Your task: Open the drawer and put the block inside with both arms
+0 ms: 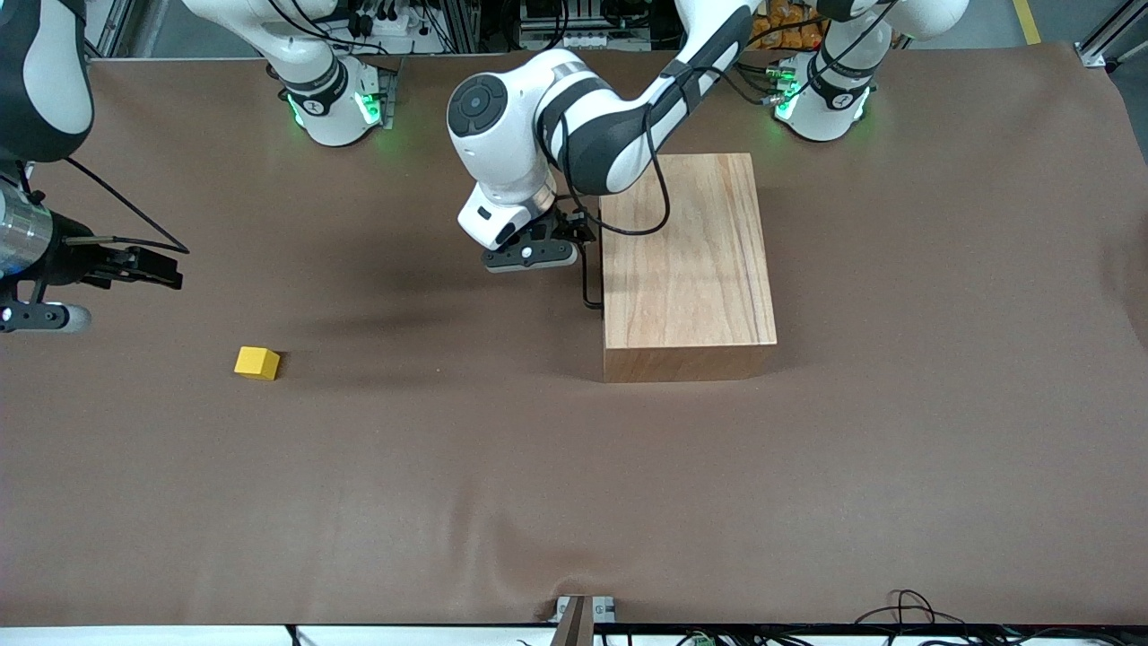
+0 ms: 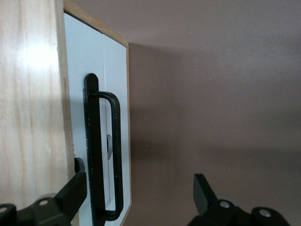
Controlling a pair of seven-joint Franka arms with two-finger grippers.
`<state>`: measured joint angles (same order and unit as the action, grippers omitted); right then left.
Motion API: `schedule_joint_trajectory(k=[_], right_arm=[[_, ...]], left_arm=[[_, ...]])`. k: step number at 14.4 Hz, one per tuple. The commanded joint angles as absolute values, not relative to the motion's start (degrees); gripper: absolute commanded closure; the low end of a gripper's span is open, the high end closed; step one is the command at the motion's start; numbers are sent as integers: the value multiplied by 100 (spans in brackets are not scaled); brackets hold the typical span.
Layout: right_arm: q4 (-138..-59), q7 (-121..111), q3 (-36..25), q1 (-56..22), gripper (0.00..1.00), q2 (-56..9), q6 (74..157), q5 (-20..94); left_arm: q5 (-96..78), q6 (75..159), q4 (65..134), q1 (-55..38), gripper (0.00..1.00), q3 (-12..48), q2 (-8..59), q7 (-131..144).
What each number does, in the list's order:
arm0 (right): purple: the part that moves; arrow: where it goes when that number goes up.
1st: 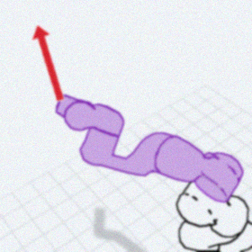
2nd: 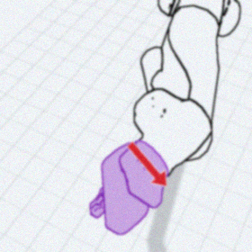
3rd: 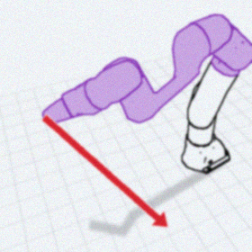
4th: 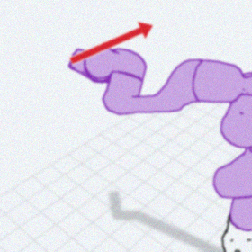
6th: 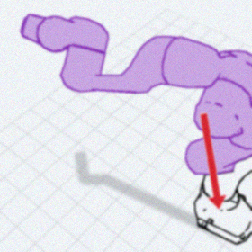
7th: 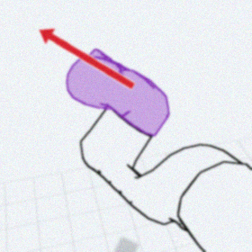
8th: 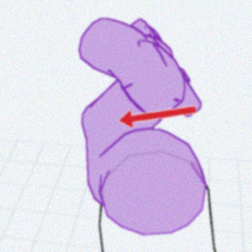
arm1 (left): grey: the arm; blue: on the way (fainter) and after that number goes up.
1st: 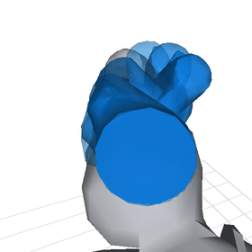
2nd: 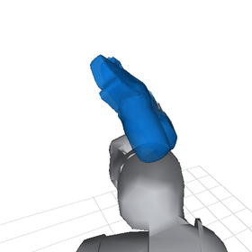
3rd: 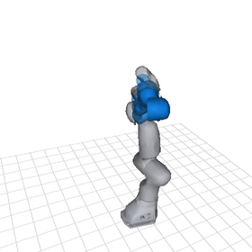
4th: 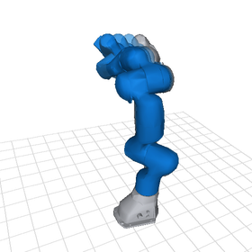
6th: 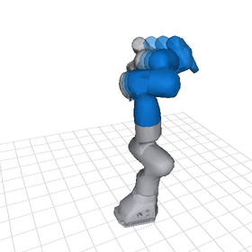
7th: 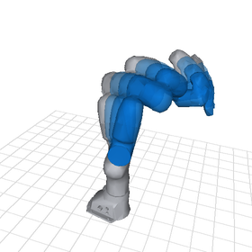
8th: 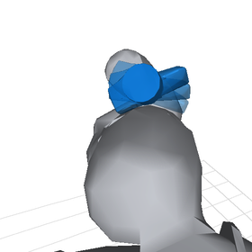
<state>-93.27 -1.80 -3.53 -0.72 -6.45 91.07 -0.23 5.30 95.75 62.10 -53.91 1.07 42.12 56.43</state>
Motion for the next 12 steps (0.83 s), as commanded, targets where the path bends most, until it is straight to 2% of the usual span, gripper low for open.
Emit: schedule_joint_trajectory(k=[1, 12], right_arm=[[-9448, -176, -308, 79, 0, -589, 9114, -44], [-9598, -176, -308, 79, 0, -536, 9264, -44]], left_arm=[[685, 9467, 6064, -5510, 0, 26, 4455, 5765], [747, 9035, 6108, -5651, 0, -26, 4851, 5994]])
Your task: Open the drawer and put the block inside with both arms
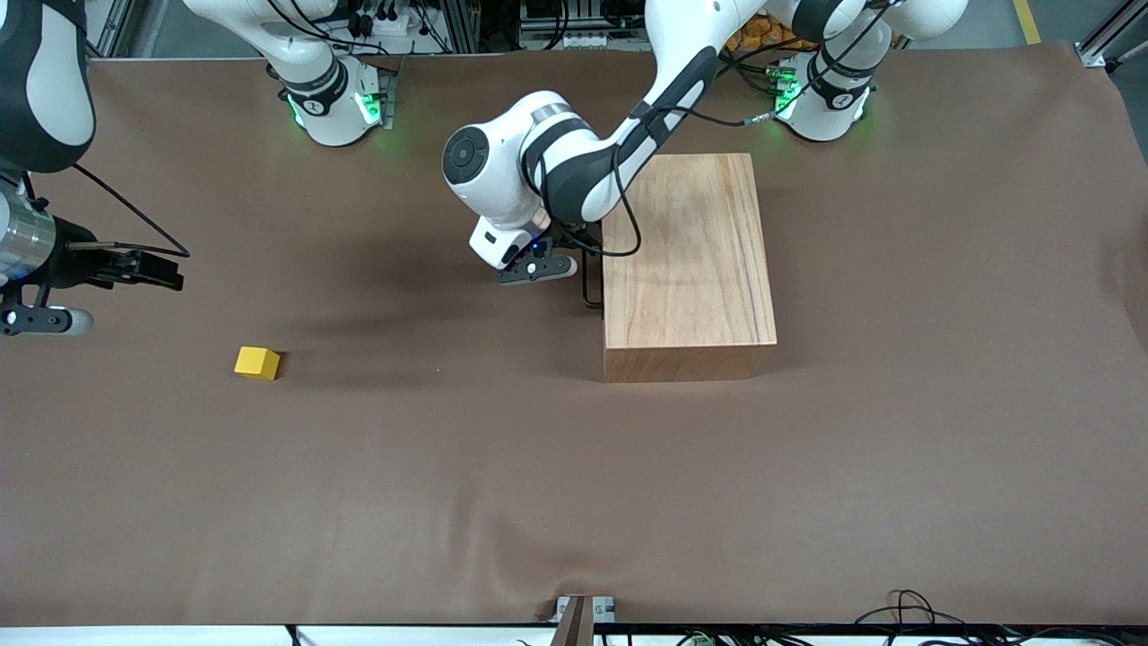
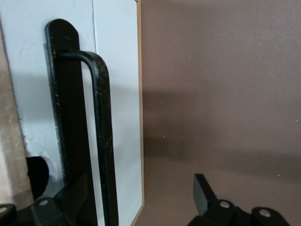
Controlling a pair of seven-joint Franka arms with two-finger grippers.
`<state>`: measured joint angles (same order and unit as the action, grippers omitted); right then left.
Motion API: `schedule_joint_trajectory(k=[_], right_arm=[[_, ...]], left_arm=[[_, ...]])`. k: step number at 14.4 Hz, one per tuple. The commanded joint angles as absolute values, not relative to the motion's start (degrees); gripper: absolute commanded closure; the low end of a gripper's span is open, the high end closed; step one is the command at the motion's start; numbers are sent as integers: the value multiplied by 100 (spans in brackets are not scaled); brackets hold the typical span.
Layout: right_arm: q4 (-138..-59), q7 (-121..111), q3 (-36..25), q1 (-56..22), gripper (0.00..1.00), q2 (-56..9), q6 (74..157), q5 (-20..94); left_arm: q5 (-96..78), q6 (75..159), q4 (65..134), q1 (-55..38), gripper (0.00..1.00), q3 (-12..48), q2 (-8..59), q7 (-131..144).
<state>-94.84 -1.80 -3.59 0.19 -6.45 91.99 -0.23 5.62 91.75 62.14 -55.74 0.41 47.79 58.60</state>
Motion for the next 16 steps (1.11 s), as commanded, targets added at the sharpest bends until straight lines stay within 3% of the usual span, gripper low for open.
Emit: schedule_joint_trajectory(k=[1, 16], right_arm=[[-9598, -176, -308, 79, 0, -536, 9264, -44], [-9615, -185, -308, 105, 0, -536, 9229, -44]], left_arm=[[738, 9053, 6108, -5651, 0, -35, 4886, 6038], [729, 9940, 6073, -5695, 0, -62, 4983, 6064]])
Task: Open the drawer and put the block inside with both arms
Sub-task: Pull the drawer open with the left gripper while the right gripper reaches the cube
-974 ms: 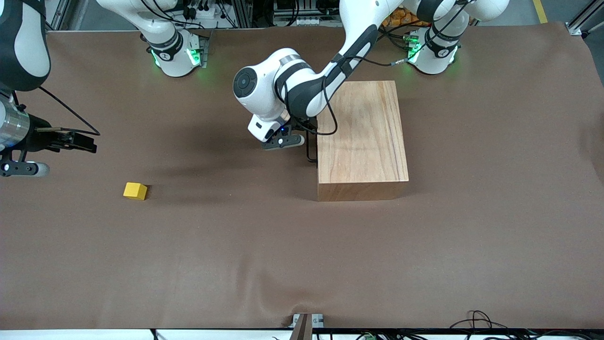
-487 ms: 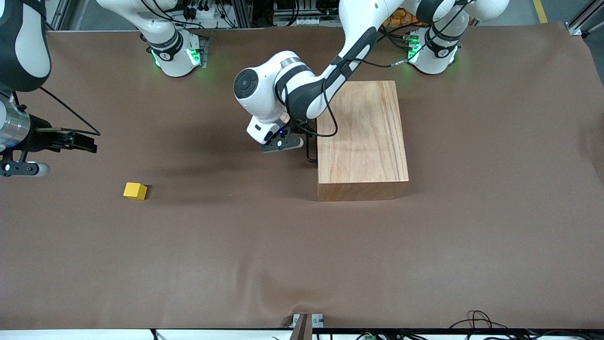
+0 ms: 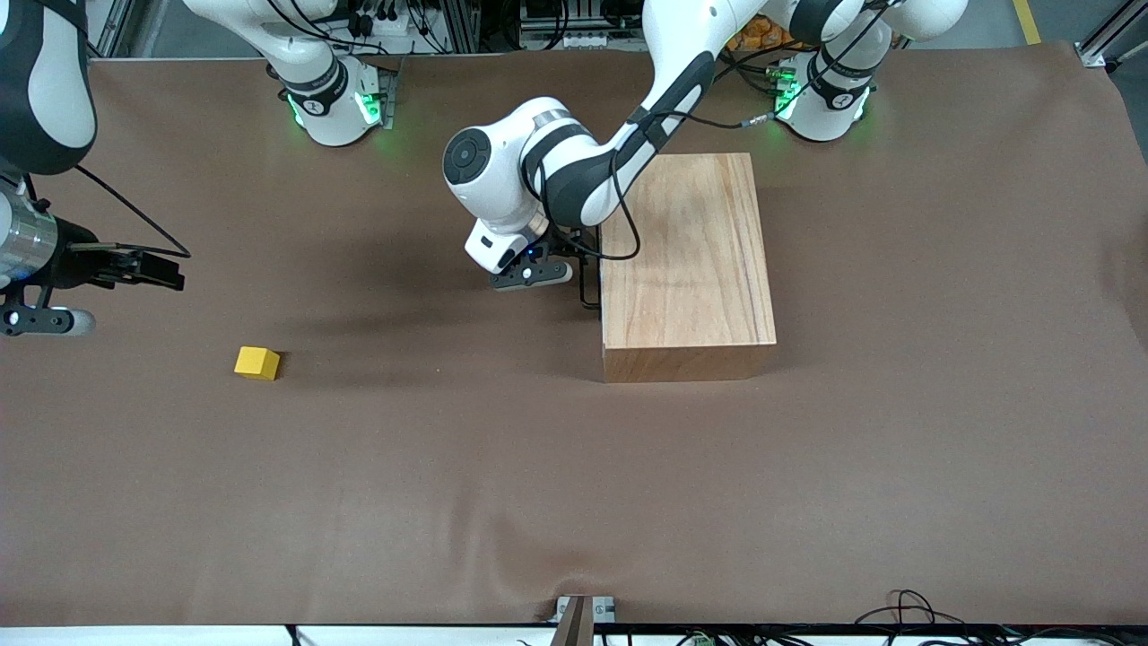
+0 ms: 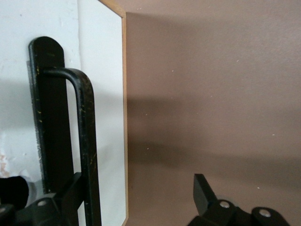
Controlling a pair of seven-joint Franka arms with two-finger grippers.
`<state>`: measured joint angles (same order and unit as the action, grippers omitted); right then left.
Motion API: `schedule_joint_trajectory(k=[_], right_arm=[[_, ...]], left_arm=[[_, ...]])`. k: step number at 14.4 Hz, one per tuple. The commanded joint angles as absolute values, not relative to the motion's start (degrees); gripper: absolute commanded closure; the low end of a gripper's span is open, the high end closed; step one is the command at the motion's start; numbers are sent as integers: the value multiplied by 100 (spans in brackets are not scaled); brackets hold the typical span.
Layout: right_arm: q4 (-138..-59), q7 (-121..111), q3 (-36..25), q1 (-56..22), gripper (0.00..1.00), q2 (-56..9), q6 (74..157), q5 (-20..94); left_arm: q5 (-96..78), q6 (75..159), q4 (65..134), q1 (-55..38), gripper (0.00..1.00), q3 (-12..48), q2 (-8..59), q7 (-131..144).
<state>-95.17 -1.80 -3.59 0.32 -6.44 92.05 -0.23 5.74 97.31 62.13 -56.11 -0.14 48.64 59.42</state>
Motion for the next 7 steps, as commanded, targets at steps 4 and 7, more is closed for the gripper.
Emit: schedule_joint_trajectory(k=[4, 7], right_arm=[[-9615, -185, -308, 140, 0, -545, 9237, -44], [-9615, -193, -308, 176, 0, -554, 9237, -44]], left_arm=[[694, 10195, 6047, -5704, 0, -9, 4975, 6064], [668, 10353, 6047, -5739, 0, 35, 4975, 6073]])
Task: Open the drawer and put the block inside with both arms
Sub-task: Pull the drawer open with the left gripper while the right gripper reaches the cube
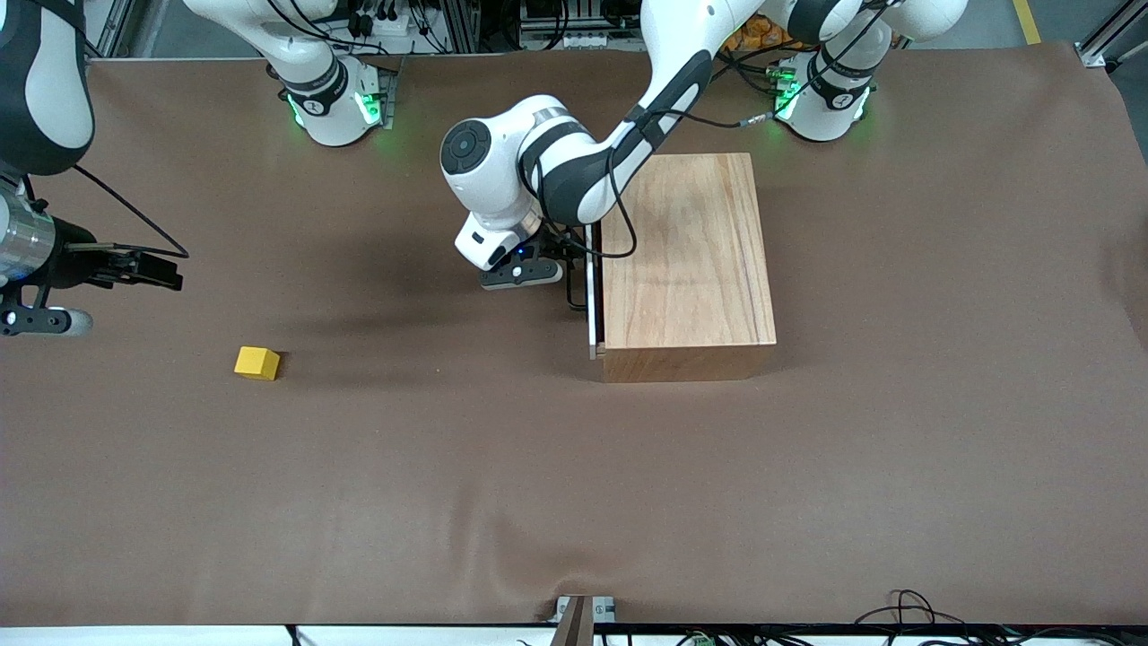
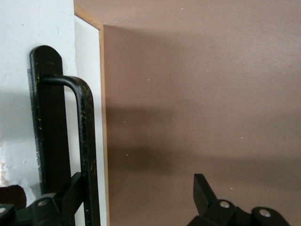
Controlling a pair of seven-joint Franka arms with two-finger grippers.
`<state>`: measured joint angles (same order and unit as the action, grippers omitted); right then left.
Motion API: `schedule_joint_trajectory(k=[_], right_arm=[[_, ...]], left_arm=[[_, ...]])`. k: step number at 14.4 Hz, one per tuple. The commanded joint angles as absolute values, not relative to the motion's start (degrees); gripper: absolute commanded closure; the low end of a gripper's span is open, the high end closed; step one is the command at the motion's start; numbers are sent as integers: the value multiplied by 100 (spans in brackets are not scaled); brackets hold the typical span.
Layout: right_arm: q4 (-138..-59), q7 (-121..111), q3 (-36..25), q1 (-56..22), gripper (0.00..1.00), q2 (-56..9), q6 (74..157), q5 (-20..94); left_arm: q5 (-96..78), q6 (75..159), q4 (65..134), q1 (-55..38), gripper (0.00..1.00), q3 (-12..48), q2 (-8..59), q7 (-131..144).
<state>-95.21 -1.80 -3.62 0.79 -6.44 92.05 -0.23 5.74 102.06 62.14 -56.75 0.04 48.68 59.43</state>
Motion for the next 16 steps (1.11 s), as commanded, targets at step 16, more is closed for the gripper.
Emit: schedule_joint_trajectory(k=[16], right_arm=[[-9676, -711, -308, 447, 0, -580, 9597, -44]], left_arm=[[650, 11127, 6021, -6205, 0, 79, 5054, 6530]])
